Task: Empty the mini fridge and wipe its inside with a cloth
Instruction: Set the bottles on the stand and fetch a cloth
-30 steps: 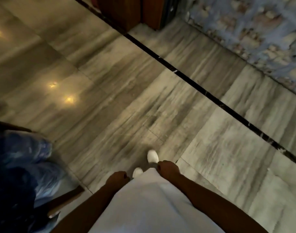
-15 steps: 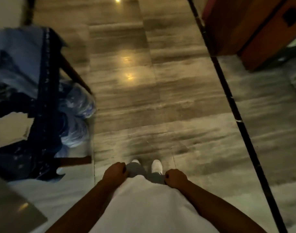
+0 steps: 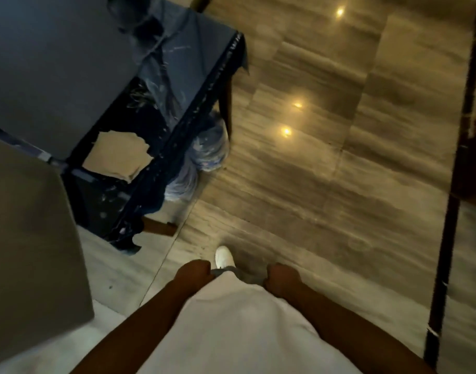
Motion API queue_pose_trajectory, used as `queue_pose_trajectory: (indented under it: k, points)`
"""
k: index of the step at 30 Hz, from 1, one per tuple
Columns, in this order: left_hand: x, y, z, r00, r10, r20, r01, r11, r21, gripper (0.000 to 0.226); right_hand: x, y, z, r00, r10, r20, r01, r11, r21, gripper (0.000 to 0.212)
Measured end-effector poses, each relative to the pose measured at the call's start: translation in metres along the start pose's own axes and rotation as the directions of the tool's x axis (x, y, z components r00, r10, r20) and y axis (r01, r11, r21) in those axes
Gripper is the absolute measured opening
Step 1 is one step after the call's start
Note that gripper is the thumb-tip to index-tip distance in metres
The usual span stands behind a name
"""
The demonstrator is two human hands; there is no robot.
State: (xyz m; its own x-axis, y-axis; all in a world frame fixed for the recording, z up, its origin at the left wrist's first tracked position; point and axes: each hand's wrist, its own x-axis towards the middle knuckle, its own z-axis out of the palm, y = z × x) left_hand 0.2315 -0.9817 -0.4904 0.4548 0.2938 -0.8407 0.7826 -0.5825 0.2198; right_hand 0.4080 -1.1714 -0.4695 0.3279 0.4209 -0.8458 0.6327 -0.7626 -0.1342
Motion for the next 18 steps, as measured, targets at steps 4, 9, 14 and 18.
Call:
queue_pose_trajectory:
  k: [4,9,14,18]
  points:
    - [0.01,-0.002,-0.035,0.998,-0.056,-0.012,0.055,0.997,-0.059,0.04,0.034,-0.036,-0.063,0.987,-0.121,-0.104,0.105,0.984,-0.143,0.036]
    - [0.026,-0.009,-0.063,0.987,-0.145,-0.068,0.134,0.98,-0.147,0.044,0.076,-0.065,-0.123,0.949,-0.271,-0.159,0.225,0.94,-0.256,0.036]
    - [0.058,0.003,-0.088,0.95,-0.289,-0.117,0.241,0.919,-0.313,0.039,0.141,-0.081,-0.193,0.905,-0.42,-0.073,0.355,0.837,-0.416,0.038]
    - [0.069,0.023,-0.106,0.919,-0.377,-0.111,0.3,0.856,-0.422,0.035,0.166,-0.082,-0.23,0.903,-0.427,0.051,0.383,0.747,-0.544,0.04]
